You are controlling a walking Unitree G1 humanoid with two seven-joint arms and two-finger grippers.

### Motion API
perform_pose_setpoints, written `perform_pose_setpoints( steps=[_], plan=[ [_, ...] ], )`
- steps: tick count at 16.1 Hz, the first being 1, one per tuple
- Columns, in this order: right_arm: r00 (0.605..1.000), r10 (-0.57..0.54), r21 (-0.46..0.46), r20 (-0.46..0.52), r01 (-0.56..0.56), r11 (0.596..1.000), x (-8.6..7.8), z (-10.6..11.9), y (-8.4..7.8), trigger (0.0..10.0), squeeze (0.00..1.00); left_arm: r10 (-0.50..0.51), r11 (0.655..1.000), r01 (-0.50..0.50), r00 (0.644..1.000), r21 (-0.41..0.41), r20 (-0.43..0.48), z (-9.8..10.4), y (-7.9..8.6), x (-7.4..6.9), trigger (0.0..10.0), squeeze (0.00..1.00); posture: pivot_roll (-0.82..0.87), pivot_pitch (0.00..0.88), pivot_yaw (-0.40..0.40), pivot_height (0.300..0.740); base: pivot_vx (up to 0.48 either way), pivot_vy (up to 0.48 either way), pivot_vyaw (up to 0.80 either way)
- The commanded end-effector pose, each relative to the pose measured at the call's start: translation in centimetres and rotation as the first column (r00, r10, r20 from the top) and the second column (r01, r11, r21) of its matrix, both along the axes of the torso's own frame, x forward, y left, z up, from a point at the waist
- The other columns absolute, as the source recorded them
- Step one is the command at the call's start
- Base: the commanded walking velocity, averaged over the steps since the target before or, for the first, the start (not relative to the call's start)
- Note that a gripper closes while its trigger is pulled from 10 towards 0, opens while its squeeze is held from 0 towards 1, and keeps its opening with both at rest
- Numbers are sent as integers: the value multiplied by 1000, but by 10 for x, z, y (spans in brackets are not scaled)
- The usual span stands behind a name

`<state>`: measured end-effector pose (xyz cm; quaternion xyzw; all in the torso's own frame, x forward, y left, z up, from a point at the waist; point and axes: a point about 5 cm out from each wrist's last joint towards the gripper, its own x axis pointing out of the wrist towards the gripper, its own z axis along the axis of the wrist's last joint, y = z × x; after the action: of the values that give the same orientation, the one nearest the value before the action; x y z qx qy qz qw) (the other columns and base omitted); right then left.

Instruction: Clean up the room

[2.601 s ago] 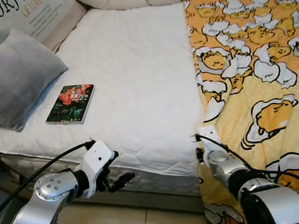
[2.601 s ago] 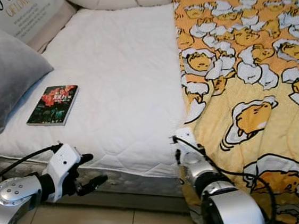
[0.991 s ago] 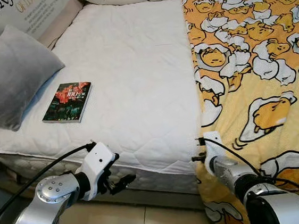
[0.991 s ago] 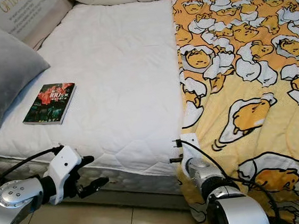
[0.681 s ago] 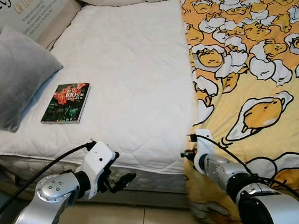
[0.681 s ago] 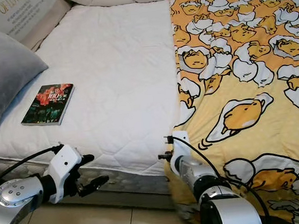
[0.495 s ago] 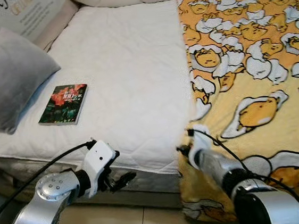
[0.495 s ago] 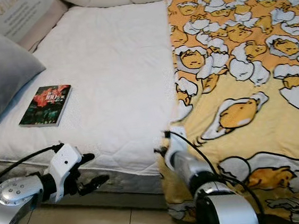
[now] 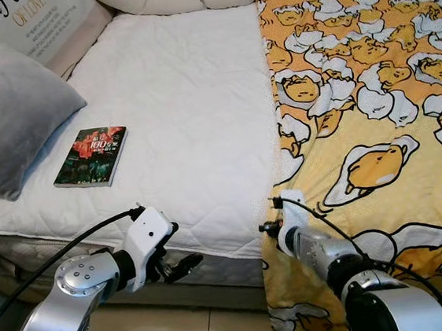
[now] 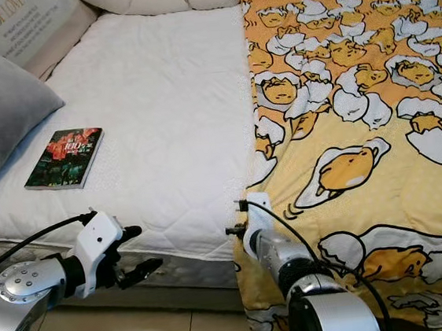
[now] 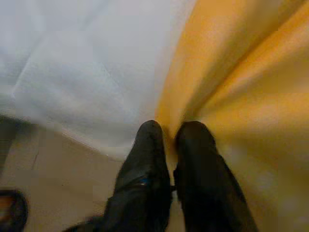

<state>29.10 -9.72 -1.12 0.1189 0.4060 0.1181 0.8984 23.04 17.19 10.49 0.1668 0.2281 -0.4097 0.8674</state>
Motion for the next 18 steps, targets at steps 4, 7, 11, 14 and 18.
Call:
perform_pose_setpoints(
  steps=[4, 7, 11, 14, 18],
  plan=[
    [1000, -5, 57, 1, 5, 998, -4, -2, -2, 10000, 1000, 20, 1000, -21, 1000, 10, 16, -2, 1, 3, 10000, 0, 57, 0, 22, 740, 0, 0, 0],
    [979, -1, 74, 202, -14, 997, 2, 18, -22, 10000, 1000, 111, 993, -109, 993, -39, 37, -3, 2, 4, 10000, 0, 25, 0, 26, 740, 0, 0, 0],
    [858, -118, 8, 499, 132, 991, -14, 63, -52, 10000, 1000, 463, 882, -423, 858, -207, 223, 11, 2, 23, 10000, 0, -25, 0, 30, 740, 0, 0, -400],
    [804, -219, 3, 553, 261, 965, -28, 70, -65, 10000, 1000, 563, 821, -510, 797, -256, 218, 13, 3, 22, 10000, 0, -25, 0, 18, 740, 0, 0, -800],
    [765, -254, -35, 592, 340, 940, -51, 78, -70, 10000, 1000, 582, 813, -533, 761, -236, 286, 15, 4, 17, 10000, 0, -16, 0, -3, 740, 0, 0, -800]
  ],
)
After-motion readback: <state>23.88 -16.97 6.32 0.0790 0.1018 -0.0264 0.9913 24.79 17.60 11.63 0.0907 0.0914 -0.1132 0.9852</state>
